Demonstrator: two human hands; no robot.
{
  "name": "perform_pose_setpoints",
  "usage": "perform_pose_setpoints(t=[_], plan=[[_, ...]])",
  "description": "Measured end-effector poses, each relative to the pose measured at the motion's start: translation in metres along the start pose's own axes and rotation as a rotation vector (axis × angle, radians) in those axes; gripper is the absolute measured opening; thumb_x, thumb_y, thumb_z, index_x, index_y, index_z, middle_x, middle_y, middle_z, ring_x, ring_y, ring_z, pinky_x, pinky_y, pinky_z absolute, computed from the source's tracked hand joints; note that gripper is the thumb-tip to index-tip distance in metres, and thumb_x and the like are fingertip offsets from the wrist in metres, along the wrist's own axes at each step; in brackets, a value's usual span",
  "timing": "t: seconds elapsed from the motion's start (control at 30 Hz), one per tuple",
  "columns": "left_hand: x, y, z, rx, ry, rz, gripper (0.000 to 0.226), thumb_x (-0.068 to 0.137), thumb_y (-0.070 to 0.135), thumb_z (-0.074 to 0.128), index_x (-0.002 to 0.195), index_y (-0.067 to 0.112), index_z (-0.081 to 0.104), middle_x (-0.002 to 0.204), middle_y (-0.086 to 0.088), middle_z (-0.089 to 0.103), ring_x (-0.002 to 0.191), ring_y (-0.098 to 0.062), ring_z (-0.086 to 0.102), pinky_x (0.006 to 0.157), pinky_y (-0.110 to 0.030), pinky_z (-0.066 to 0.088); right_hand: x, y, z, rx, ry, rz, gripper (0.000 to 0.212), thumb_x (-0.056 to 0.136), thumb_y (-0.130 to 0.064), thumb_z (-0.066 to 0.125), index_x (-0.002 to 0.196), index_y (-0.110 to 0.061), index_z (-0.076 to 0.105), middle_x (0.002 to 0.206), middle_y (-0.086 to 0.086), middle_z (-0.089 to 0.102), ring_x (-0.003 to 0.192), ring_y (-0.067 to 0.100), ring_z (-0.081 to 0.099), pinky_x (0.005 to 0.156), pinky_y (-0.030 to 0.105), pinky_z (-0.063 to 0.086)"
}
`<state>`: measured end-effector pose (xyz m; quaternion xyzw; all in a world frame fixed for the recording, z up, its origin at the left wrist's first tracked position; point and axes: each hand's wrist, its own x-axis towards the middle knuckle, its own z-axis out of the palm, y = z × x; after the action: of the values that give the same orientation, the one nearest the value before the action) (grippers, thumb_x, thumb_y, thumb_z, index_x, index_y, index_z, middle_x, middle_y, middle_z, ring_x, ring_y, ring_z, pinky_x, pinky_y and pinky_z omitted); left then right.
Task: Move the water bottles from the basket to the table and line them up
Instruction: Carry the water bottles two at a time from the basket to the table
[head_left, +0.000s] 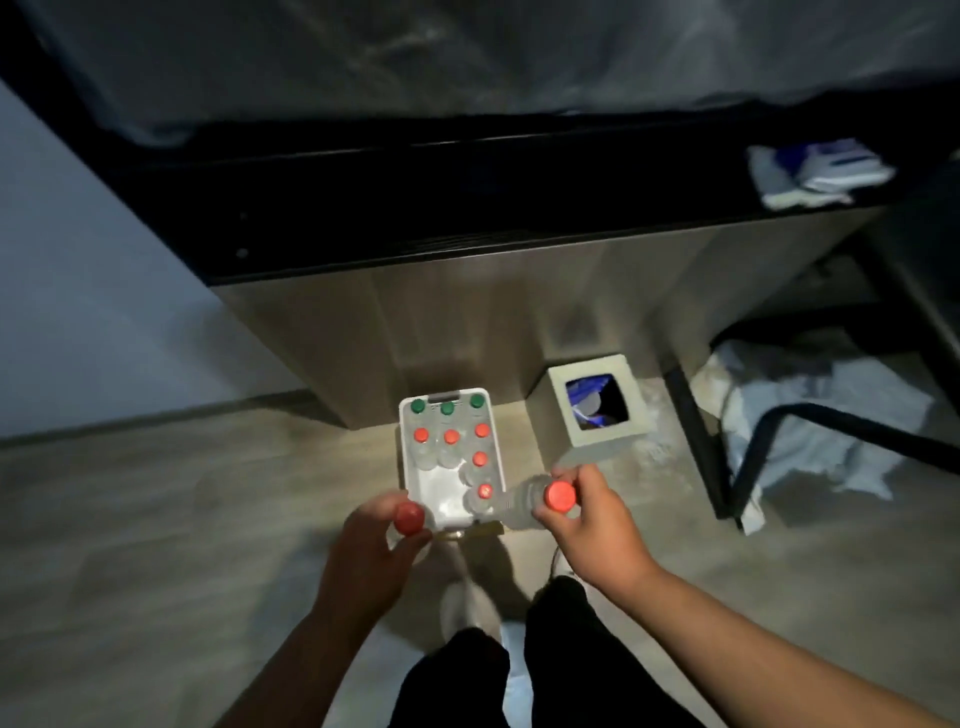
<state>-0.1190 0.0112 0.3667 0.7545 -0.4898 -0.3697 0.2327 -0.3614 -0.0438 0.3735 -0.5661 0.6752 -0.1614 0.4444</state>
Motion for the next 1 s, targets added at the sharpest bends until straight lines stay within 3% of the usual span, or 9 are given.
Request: perform_pose_setpoints(t=[0.07, 0.2, 0.3, 0.43, 0.57, 0.63, 0.7, 0.83, 1.0], plan=[[-0.019, 0.033, -0.010, -0.054, -0.043, 0.003, 0.012, 0.074, 0.032, 0.072, 0.082, 0.030, 0.063, 0.072, 0.027, 0.065, 0.073, 0.005, 0.060, 0.059, -0.008, 0.040, -0.029, -0.004, -0.027, 0.080, 0.094, 0.028, 0.030, 0.077, -0.023, 0.077, 0.097, -0.025, 0.055, 0.088, -0.017, 0.063, 0.084, -0.006, 0.059, 0.069, 0.010, 0.042], [-0.033, 0.059, -0.002, -0.088, -0.090, 0.042, 0.034, 0.074, 0.009, 0.078, 0.083, 0.038, 0.063, 0.081, 0.009, 0.070, 0.080, -0.015, 0.065, 0.061, -0.012, 0.045, -0.076, 0.002, -0.076, 0.193, 0.263, 0.070, 0.023, 0.076, -0.020, 0.078, 0.082, -0.025, 0.057, 0.077, -0.007, 0.064, 0.073, -0.002, 0.060, 0.065, 0.014, 0.044], [-0.032, 0.105, 0.007, -0.105, -0.157, 0.139, 0.032, 0.072, -0.002, 0.079, 0.083, 0.027, 0.067, 0.085, 0.003, 0.071, 0.071, -0.008, 0.063, 0.064, -0.007, 0.047, -0.103, 0.017, -0.112, 0.261, 0.358, 0.068, 0.022, 0.074, -0.019, 0.080, 0.081, -0.027, 0.061, 0.077, -0.004, 0.066, 0.077, 0.000, 0.061, 0.066, 0.012, 0.045], [-0.045, 0.173, 0.037, -0.099, -0.236, 0.298, 0.025, 0.074, 0.004, 0.077, 0.083, 0.026, 0.070, 0.076, 0.007, 0.072, 0.079, -0.009, 0.065, 0.067, -0.017, 0.048, -0.139, 0.051, -0.156, 0.324, 0.420, 0.090, 0.020, 0.074, -0.021, 0.080, 0.083, -0.029, 0.064, 0.081, -0.007, 0.068, 0.080, 0.005, 0.064, 0.073, 0.019, 0.049], [-0.072, 0.230, 0.083, -0.106, -0.268, 0.386, 0.026, 0.076, 0.004, 0.075, 0.085, 0.027, 0.070, 0.080, 0.003, 0.071, 0.076, -0.011, 0.065, 0.057, -0.013, 0.049, -0.181, 0.094, -0.199, 0.438, 0.523, 0.115, 0.021, 0.075, -0.018, 0.079, 0.086, -0.029, 0.066, 0.082, -0.010, 0.070, 0.080, -0.002, 0.064, 0.069, 0.015, 0.047], [-0.088, 0.251, 0.112, -0.106, -0.282, 0.403, 0.023, 0.077, 0.005, 0.076, 0.089, 0.024, 0.071, 0.082, 0.005, 0.072, 0.079, -0.009, 0.065, 0.067, -0.020, 0.049, -0.201, 0.122, -0.218, 0.465, 0.563, 0.154, 0.021, 0.074, -0.018, 0.080, 0.086, -0.028, 0.066, 0.083, -0.008, 0.070, 0.081, -0.002, 0.064, 0.069, 0.013, 0.048], [-0.106, 0.269, 0.141, -0.109, -0.305, 0.408, 0.021, 0.077, 0.006, 0.076, 0.089, 0.022, 0.071, 0.077, 0.004, 0.071, 0.073, -0.011, 0.064, 0.062, -0.024, 0.050, -0.222, 0.153, -0.236, 0.436, 0.586, 0.182, 0.021, 0.072, -0.021, 0.081, 0.084, -0.029, 0.065, 0.083, -0.010, 0.070, 0.081, -0.001, 0.064, 0.071, 0.014, 0.048], [-0.139, 0.300, 0.203, -0.051, -0.384, 0.485, 0.021, 0.075, 0.004, 0.077, 0.086, 0.020, 0.070, 0.076, 0.003, 0.071, 0.075, -0.013, 0.065, 0.061, -0.009, 0.047, -0.268, 0.211, -0.276, 0.395, 0.591, 0.221, 0.018, 0.071, -0.023, 0.079, 0.081, -0.028, 0.065, 0.084, -0.014, 0.069, 0.079, 0.003, 0.064, 0.074, 0.021, 0.052], [-0.181, 0.336, 0.275, 0.027, -0.518, 0.560, 0.021, 0.075, 0.010, 0.079, 0.084, 0.026, 0.069, 0.078, 0.001, 0.071, 0.078, -0.015, 0.066, 0.067, -0.024, 0.047, -0.318, 0.272, -0.326, 0.334, 0.636, 0.260, 0.019, 0.069, -0.019, 0.078, 0.082, -0.027, 0.067, 0.083, -0.010, 0.070, 0.079, 0.004, 0.065, 0.076, 0.021, 0.050]])
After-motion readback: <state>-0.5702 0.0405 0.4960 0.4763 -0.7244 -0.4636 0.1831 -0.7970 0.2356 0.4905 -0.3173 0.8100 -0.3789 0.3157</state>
